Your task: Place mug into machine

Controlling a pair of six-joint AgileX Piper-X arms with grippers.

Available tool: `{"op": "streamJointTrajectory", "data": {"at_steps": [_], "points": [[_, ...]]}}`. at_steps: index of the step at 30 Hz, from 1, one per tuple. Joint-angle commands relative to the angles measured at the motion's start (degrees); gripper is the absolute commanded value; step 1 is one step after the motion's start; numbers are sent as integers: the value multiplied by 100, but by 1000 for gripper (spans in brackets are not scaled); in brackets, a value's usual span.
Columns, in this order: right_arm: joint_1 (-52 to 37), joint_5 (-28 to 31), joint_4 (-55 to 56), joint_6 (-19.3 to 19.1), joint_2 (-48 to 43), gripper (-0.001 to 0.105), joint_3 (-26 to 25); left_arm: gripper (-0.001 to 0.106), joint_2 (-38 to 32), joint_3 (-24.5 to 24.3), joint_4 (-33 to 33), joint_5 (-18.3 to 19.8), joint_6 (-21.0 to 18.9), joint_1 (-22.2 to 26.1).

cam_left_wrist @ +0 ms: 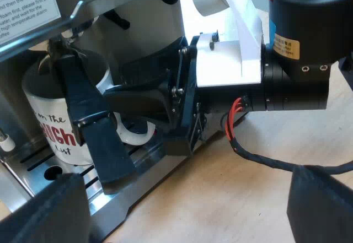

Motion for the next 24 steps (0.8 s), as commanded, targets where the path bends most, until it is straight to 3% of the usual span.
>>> {"op": "streamJointTrajectory", "data": {"at_steps": [1, 10, 12, 18, 24], "points": [[2, 1, -88, 127, -63, 42, -22, 79, -24, -51, -108, -68, -11, -35], [16, 231, -85, 128, -350, 41, 252, 79, -24, -51, -108, -68, -11, -35], [16, 347, -85, 128, -702, 41, 663, 79, -24, -51, -108, -68, -11, -35], [217, 399, -55, 58, -1230, 41, 1005, 79, -24, -51, -108, -68, -11, -35], [456, 399, 528, 61, -1647, 41, 1038, 79, -24, -51, -108, -68, -11, -35]]}}
